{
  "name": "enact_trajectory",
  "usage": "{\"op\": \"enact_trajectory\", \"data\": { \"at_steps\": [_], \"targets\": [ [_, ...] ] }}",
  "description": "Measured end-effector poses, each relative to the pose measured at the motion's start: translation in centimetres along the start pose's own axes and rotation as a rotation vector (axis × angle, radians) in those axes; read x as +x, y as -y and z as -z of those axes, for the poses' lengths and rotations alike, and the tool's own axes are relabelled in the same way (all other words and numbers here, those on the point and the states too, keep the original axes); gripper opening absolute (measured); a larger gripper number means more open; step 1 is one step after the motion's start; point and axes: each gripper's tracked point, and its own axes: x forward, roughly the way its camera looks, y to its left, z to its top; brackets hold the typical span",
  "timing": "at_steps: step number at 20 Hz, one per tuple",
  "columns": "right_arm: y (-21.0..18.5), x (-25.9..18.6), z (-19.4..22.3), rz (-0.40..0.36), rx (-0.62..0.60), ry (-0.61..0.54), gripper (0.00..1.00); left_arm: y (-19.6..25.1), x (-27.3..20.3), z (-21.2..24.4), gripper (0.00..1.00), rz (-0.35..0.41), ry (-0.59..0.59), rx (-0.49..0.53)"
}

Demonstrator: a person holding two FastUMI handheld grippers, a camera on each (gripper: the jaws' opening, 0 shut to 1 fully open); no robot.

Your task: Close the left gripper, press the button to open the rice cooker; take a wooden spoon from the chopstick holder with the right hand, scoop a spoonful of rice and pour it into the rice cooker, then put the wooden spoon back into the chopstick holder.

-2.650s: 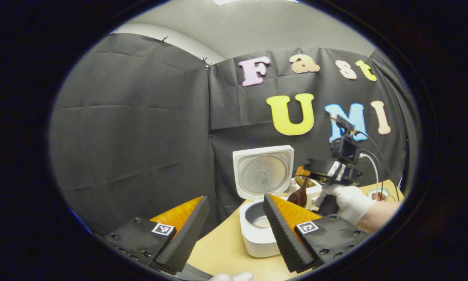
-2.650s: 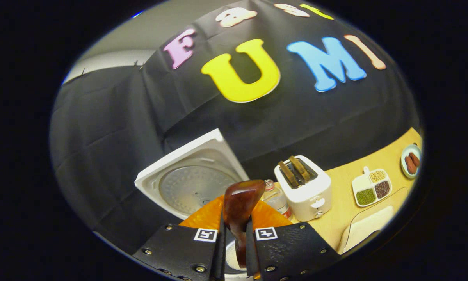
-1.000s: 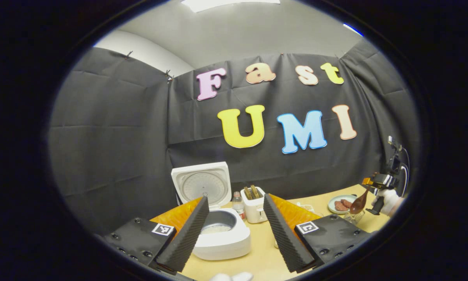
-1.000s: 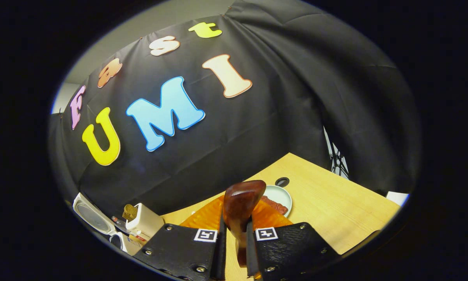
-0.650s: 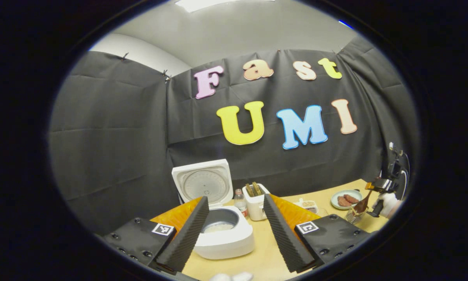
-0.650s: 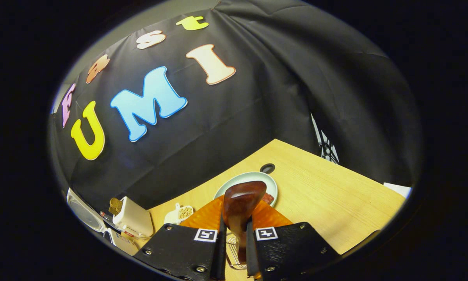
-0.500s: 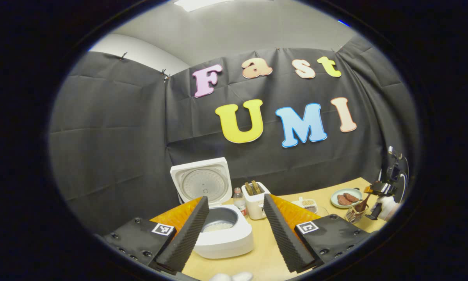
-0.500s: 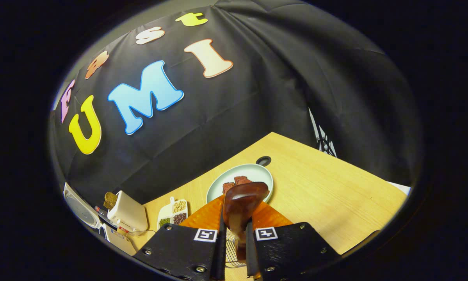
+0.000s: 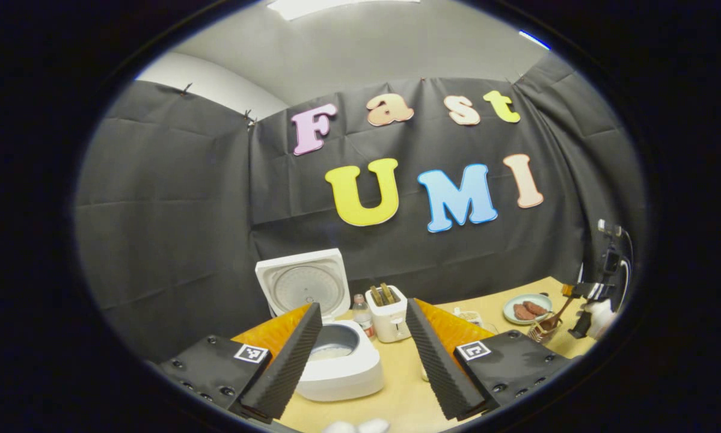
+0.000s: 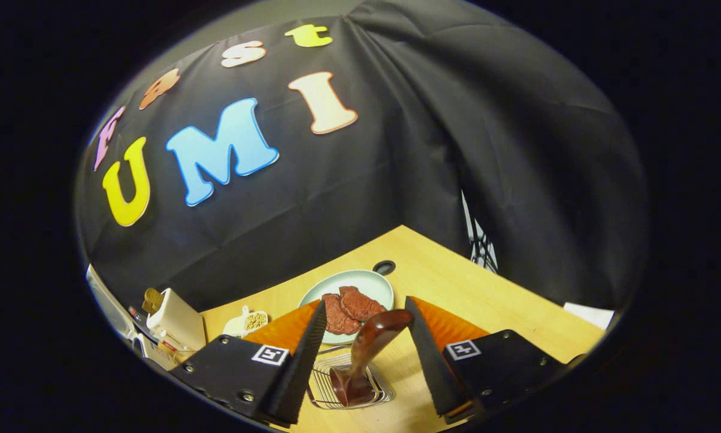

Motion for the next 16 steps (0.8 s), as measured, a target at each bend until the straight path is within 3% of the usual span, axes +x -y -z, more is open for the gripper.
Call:
{"op": "enact_trajectory", "data": {
  "at_steps": [2, 3, 10, 12, 13, 16],
  "targets": [
    [-1.6, -2.0, -2.8, -0.035, -0.097, 0.052, 0.93, -0.1, 0.2, -0.4, 1.00, 0.003, 0.008, -0.008],
    [-2.6, -3.5, -4.0, -0.053, -0.143, 0.085, 0.97, -0.3, 0.3, -0.6, 1.00, 0.005, 0.013, -0.015],
    [-11.9, -14.4, -8.6, -0.222, -0.386, 0.204, 0.98, -3.4, 3.2, -1.9, 1.00, -0.020, 0.028, -0.063],
    [-14.7, -17.4, -8.5, -0.267, -0.460, 0.228, 0.94, -5.0, 4.9, -2.3, 1.00, -0.037, 0.033, -0.080],
    [-15.9, -18.8, -8.1, -0.296, -0.479, 0.233, 0.98, -5.8, 5.8, -2.4, 1.00, -0.045, 0.032, -0.093],
    [-19.1, -22.1, -6.4, -0.384, -0.480, 0.206, 0.98, -8.8, 9.3, -3.3, 1.00, -0.073, 0.036, -0.129]
  ]
}}
